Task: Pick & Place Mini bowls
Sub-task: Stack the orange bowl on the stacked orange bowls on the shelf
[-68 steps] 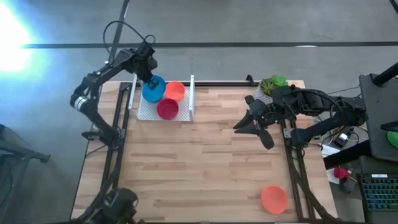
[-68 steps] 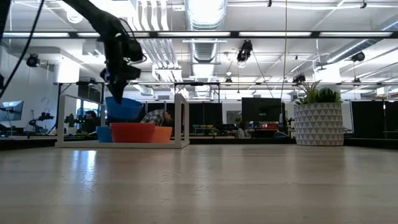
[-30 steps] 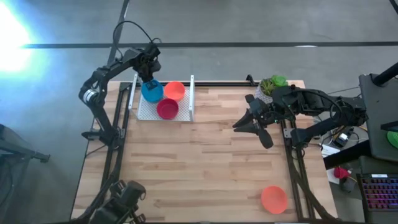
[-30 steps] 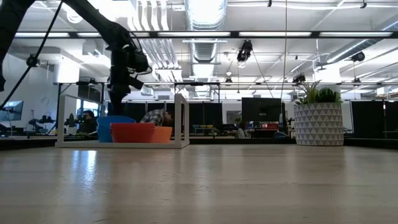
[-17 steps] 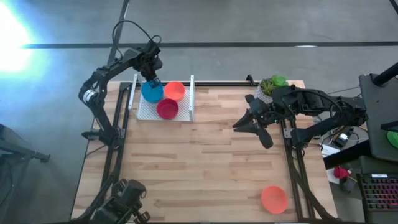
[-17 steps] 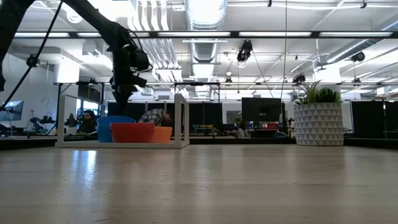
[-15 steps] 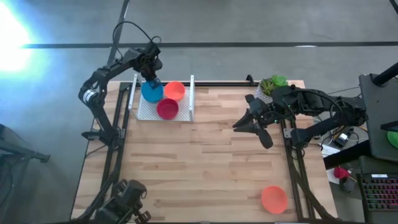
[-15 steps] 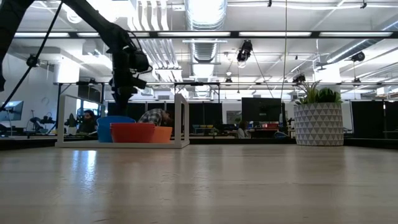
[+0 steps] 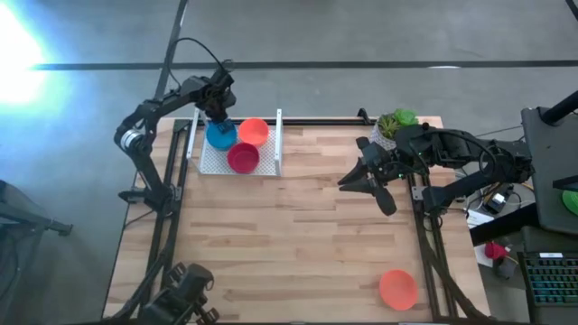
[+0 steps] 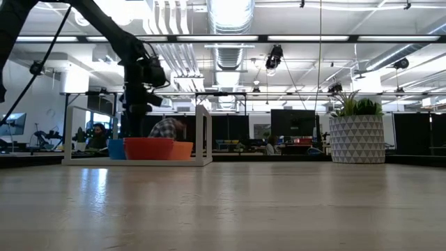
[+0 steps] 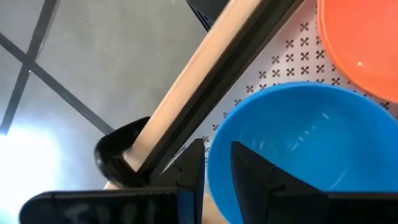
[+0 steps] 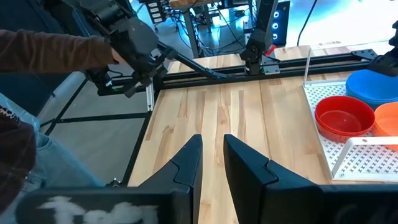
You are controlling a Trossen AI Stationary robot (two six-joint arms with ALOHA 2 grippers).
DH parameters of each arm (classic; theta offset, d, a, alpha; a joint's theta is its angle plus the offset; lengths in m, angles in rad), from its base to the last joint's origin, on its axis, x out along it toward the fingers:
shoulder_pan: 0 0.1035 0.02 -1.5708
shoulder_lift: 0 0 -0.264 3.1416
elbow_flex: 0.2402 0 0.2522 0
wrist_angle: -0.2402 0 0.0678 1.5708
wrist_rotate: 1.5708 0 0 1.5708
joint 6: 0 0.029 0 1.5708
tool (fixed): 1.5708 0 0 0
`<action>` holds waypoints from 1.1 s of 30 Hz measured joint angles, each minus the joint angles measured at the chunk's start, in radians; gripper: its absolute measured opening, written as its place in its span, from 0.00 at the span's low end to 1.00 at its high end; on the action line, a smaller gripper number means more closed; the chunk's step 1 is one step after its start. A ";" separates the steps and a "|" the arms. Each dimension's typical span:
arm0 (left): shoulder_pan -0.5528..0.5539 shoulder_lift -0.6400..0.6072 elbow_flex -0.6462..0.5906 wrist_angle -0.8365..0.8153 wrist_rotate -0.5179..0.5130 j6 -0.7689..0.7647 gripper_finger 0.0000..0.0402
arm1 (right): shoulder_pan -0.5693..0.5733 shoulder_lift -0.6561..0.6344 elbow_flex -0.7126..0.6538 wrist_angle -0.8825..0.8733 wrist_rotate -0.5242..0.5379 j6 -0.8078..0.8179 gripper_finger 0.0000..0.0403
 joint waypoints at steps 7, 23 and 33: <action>-0.008 -0.082 0.074 -0.026 0.002 -0.056 0.18 | 0.000 0.000 0.000 0.000 0.000 -0.001 0.15; -0.301 -0.520 0.081 -0.040 0.003 -0.262 0.01 | 0.000 0.000 0.000 -0.002 0.000 -0.004 0.15; -0.655 -0.668 0.051 -0.038 -0.008 -0.483 0.00 | 0.000 0.000 0.000 -0.004 -0.003 -0.004 0.15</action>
